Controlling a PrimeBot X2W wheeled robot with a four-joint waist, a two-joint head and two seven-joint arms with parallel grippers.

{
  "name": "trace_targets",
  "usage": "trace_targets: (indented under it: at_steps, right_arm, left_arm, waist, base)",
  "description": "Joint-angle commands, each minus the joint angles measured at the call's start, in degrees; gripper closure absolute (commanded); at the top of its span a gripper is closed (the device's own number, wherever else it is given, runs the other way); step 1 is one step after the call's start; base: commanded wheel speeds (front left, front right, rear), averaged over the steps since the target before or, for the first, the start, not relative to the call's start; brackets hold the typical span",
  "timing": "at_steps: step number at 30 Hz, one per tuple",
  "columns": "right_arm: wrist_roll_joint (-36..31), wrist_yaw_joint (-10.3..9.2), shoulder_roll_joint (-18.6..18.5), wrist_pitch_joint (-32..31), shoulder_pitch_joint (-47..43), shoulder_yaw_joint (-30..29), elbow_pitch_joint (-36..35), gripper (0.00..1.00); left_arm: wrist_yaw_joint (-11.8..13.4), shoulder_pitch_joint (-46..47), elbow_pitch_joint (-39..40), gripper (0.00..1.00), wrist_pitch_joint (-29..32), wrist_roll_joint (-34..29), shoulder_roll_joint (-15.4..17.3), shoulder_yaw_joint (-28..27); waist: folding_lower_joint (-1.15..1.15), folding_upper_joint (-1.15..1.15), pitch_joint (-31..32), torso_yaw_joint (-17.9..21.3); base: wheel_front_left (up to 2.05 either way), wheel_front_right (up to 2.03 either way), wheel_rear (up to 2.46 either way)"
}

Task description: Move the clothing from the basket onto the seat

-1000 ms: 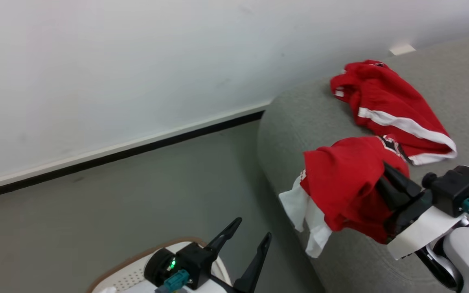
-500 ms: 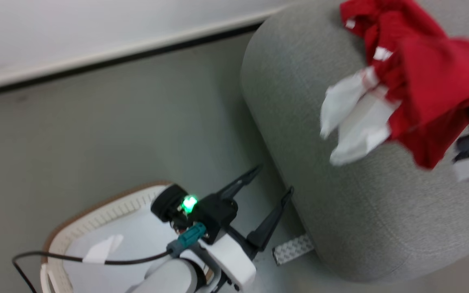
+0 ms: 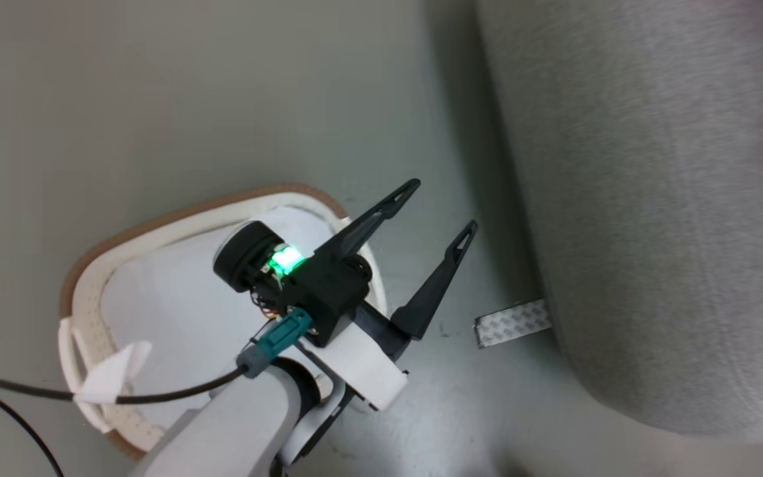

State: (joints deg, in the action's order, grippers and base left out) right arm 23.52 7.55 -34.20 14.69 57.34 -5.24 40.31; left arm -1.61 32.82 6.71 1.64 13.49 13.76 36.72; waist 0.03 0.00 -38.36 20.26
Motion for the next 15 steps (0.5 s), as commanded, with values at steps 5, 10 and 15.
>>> trace_targets:
  at_steps: [5, 10, 15]
  right_arm:
    - [-8.5, -0.13, 5.3, 0.5, 1.0, -10.4, 11.1, 0.51]
    - [-13.8, -0.14, 12.9, 0.5, -4.6, -16.7, 6.9, 0.0]
    - [-17.6, -0.14, 19.5, 0.5, -15.7, -15.1, -4.1, 0.0]
  left_arm:
    - [1.7, -1.2, 1.3, 0.0, -0.1, 0.1, 0.6, -1.1]
    - [2.8, -2.8, 1.1, 0.0, -0.8, 0.8, 1.2, -2.0]
    - [4.0, -5.6, -0.5, 0.0, -2.2, 2.0, 2.4, -3.4]
  waist:
    - [-0.03, 0.0, -2.6, -2.7]
    - [-0.03, 0.0, -0.4, -1.8]
    - [-0.03, 0.0, 5.0, -0.7]
  base:
    - [0.0, 0.0, 0.0]
    - [0.0, 0.0, 0.0]
    - [0.0, 0.0, 0.0]
